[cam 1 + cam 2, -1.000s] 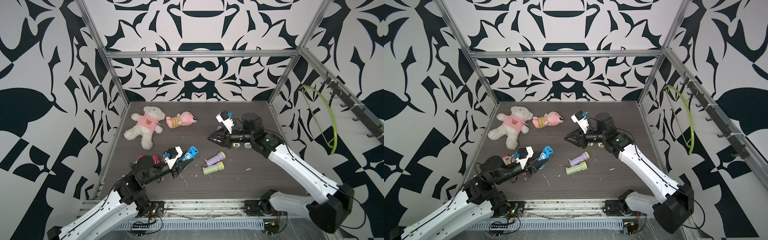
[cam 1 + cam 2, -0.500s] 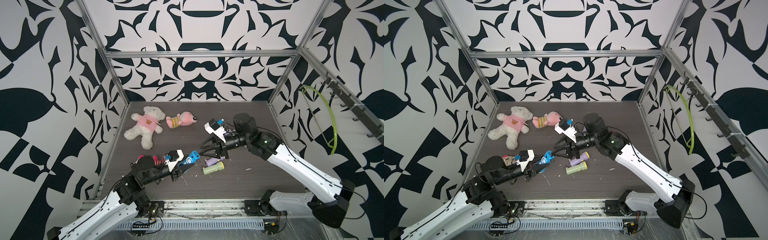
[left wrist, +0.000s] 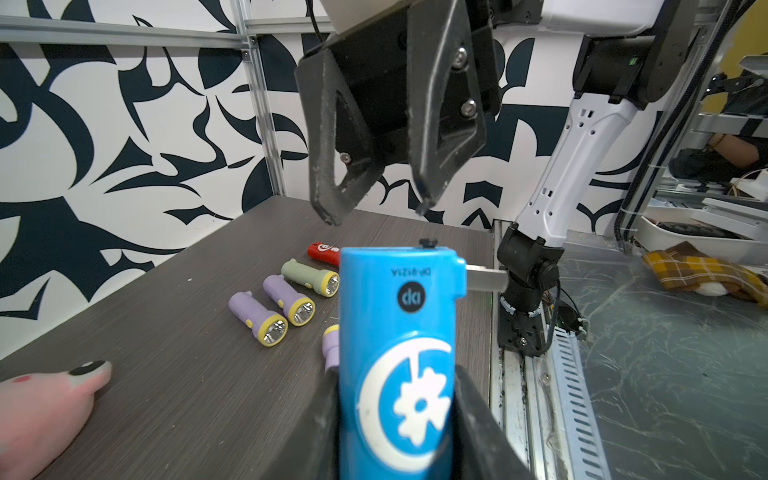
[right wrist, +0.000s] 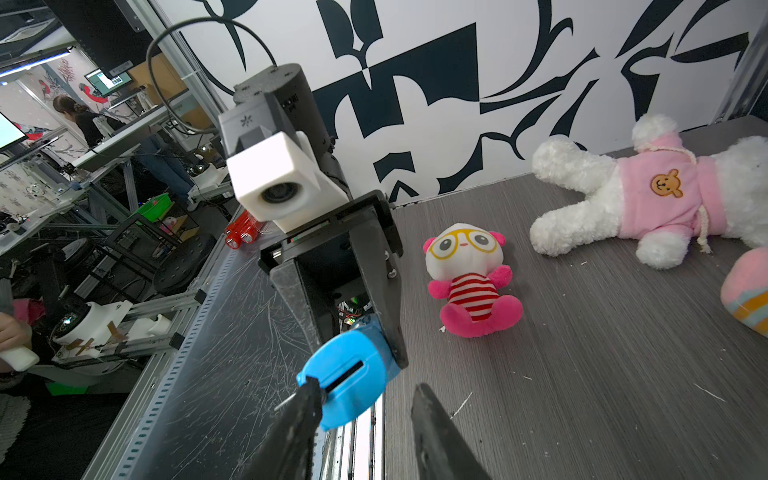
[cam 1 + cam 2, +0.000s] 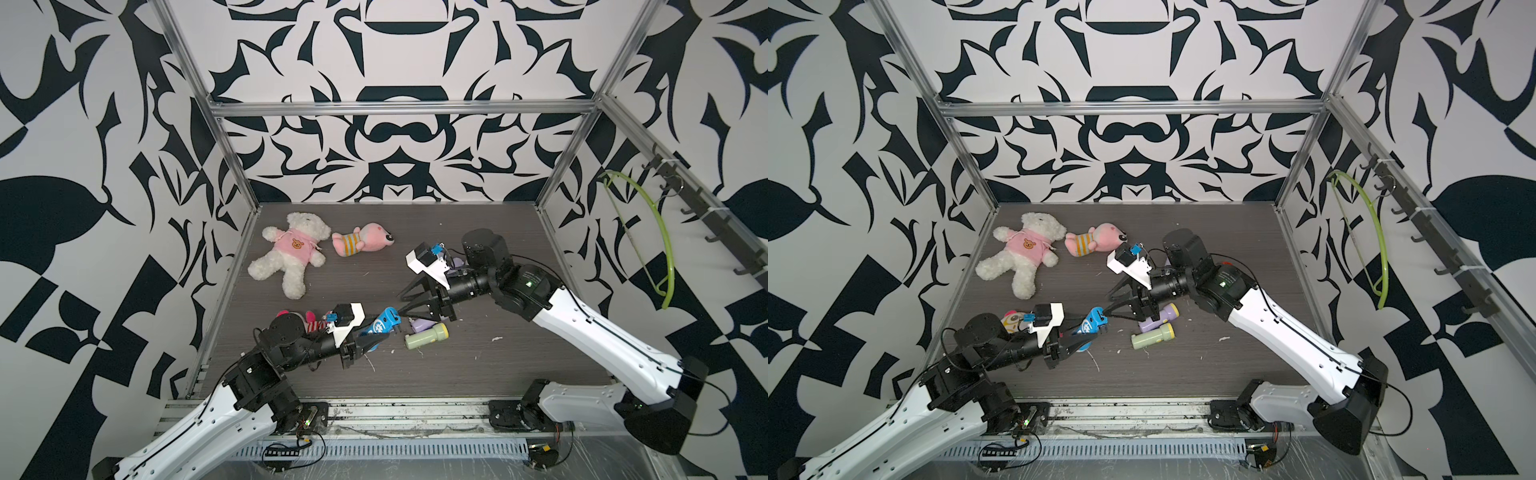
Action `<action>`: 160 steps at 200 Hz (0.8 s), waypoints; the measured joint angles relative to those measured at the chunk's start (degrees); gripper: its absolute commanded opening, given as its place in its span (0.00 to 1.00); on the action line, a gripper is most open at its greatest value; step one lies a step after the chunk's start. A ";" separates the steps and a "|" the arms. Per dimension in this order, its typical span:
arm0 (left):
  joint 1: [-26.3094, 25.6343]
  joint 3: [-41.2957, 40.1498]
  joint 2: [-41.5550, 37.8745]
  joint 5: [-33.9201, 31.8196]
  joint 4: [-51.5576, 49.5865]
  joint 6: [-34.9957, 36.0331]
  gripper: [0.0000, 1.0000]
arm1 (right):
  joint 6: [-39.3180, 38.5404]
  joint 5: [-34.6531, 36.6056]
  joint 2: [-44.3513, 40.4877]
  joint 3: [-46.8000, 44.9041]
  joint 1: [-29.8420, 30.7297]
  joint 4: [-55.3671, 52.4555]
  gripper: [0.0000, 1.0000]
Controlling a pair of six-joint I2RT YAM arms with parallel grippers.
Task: Close the plug at the bottom of the flashlight
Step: Close the plug of the flashlight.
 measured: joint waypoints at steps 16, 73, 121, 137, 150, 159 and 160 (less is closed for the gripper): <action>0.00 0.00 0.02 0.31 0.00 -0.24 0.00 | -0.31 -0.11 0.70 0.00 0.46 0.00 0.39; 0.00 0.00 0.02 0.98 -0.59 -0.31 0.00 | -1.42 -0.79 1.97 0.13 1.01 -0.13 0.37; 0.00 0.00 -0.13 1.36 -0.52 -0.35 0.00 | -2.32 -0.79 1.73 0.13 1.14 -0.74 0.37; 0.00 0.00 -0.20 1.51 -0.48 -0.35 0.00 | -2.86 -0.74 1.20 0.13 1.14 -1.57 0.36; 0.00 0.00 -0.31 1.55 -0.31 -0.35 0.00 | -3.19 -0.74 0.74 0.13 1.14 -2.43 0.37; 0.00 0.00 -0.35 1.55 -0.20 -0.37 0.00 | -3.39 -0.76 0.46 0.13 1.16 -2.97 0.36; 0.00 0.00 -0.35 1.55 -0.20 -0.37 0.00 | -3.39 -0.76 0.44 0.13 1.16 -3.02 0.36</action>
